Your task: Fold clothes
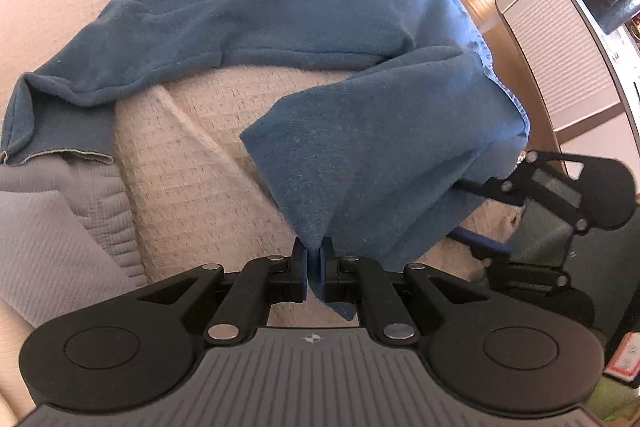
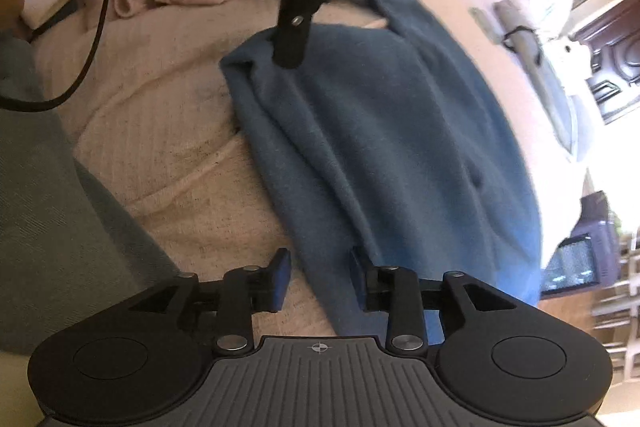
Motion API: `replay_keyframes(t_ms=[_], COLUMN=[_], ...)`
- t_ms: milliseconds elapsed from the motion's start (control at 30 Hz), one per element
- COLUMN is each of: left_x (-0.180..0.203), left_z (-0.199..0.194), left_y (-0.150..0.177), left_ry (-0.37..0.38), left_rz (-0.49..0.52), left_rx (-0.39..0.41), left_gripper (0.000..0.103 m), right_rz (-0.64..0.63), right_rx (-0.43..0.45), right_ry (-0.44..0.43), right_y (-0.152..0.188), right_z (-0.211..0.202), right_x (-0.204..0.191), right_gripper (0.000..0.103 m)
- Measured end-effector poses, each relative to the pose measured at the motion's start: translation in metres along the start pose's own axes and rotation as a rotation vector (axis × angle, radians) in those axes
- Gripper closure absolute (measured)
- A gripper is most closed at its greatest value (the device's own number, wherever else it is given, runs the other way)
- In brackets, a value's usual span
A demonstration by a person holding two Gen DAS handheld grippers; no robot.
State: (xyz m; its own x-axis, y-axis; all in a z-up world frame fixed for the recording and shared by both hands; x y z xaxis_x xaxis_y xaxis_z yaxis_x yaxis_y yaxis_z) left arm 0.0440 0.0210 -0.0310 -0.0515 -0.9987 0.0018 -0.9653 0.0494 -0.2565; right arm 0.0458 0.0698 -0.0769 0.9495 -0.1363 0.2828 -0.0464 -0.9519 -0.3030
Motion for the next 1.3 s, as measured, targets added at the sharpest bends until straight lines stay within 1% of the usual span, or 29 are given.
replay_keyframes(t_ms=[67,100,133,167,200,267,300,367,400,500,567,633,667,733,767,800,833,867,900,933,967,1000,1033,1100,1167,1200,1300], left_x=[0.002,0.003,0.003,0.002,0.002,0.003,0.004,0.005,0.004,0.001,-0.001,-0.004,-0.005,-0.009,-0.012,-0.015,-0.018,-0.02,-0.024,-0.028,-0.033,-0.038,-0.043,-0.052,-0.058,-0.058,-0.049], left_z=[-0.001,-0.003,-0.005,-0.005,-0.007,-0.012,-0.015,-0.018,-0.013,0.003,0.013,0.023,0.028,0.026,0.021,0.016,0.011,0.006,0.001,-0.007,-0.013,-0.019,-0.023,-0.026,-0.029,-0.03,-0.03], left_y=[-0.001,-0.002,-0.001,0.0,0.001,0.001,0.003,0.005,0.008,0.016,0.021,0.027,0.029,0.029,0.028,0.027,0.025,0.024,0.022,0.02,0.018,0.016,0.014,0.008,0.005,0.006,0.01], left_ry=[-0.001,0.0,0.004,0.006,0.008,0.01,0.01,0.007,-0.004,-0.037,-0.06,-0.082,-0.093,-0.099,-0.097,-0.095,-0.093,-0.092,-0.09,-0.09,-0.091,-0.096,-0.102,-0.119,-0.13,-0.131,-0.126], left_rz=[0.004,0.007,0.013,0.019,0.022,0.03,0.039,0.057,0.063,0.08,0.091,0.102,0.108,0.1,0.091,0.082,0.073,0.063,0.053,0.04,0.025,0.005,-0.013,-0.045,-0.069,-0.076,-0.059], left_rx=[0.007,0.01,0.012,0.012,0.01,0.007,0.006,0.001,-0.011,-0.046,-0.069,-0.092,-0.103,-0.103,-0.096,-0.09,-0.083,-0.076,-0.067,-0.051,-0.036,-0.023,-0.01,0.007,0.009,0.007,0.002], left_gripper=[0.098,0.098,0.098,0.098,0.098,0.098,0.098,0.098,0.098,0.097,0.097,0.094,0.091,0.091,0.09,0.087,0.08,0.076,0.07,0.069,0.068,0.068,0.067,0.064,0.064,0.063,0.063], right_rz=[-0.012,-0.014,-0.014,-0.006,0.005,0.024,0.011,-0.009,-0.003,0.077,0.137,0.206,0.249,0.335,0.372,0.406,0.439,0.482,0.53,0.569,0.599,0.625,0.658,0.725,0.717,0.694,0.597], right_rx=[0.0,0.006,0.01,0.015,0.024,0.043,0.046,0.052,0.053,0.085,0.106,0.106,0.105,0.104,0.109,0.134,0.166,0.2,0.235,0.253,0.251,0.237,0.211,0.135,0.064,0.043,0.035], right_ry=[0.008,0.021,0.038,0.056,0.065,0.057,0.041,-0.008,-0.034,-0.115,-0.156,-0.188,-0.203,-0.235,-0.243,-0.249,-0.255,-0.25,-0.241,-0.215,-0.166,-0.109,-0.058,0.014,0.058,0.071,0.069], right_y=[-0.001,-0.002,-0.002,-0.002,-0.001,-0.001,-0.001,-0.002,-0.001,-0.002,-0.003,-0.002,-0.001,0.0,0.002,0.004,0.005,0.01,0.017,0.028,0.042,0.059,0.077,0.118,0.147,0.154,0.15], right_z=[0.004,0.004,0.002,-0.001,-0.004,-0.012,-0.017,-0.027,-0.033,-0.045,-0.042,-0.032,-0.027,-0.016,-0.016,-0.024,-0.033,-0.046,-0.059,-0.071,-0.08,-0.085,-0.087,-0.082,-0.072,-0.067,-0.057], right_x=[-0.001,-0.002,-0.002,-0.001,0.001,0.002,-0.001,-0.008,-0.011,-0.012,-0.011,-0.007,-0.005,-0.001,0.001,0.004,0.007,0.014,0.022,0.032,0.044,0.055,0.066,0.081,0.085,0.084,0.072], right_gripper=[0.073,0.081,0.095,0.1,0.101,0.101,0.101,0.101,0.101,0.101,0.101,0.1,0.096,0.089,0.088,0.088,0.087,0.087,0.083,0.074,0.07,0.066,0.066,0.066,0.066,0.066,0.066])
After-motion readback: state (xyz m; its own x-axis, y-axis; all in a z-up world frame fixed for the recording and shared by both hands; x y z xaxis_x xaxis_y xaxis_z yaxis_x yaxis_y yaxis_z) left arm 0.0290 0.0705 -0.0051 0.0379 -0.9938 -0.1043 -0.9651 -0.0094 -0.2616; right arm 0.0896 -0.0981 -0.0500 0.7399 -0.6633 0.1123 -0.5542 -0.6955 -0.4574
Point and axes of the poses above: each gripper's, at about its wrist camera, not at the fingertips, and z roughly the way its jaws point, x to its right, y to its underside, the point moved 10 cm from there along z, roughly the way its jaws point, and after that the axes turned 12 degrees about -y, right-handed, at the moved point
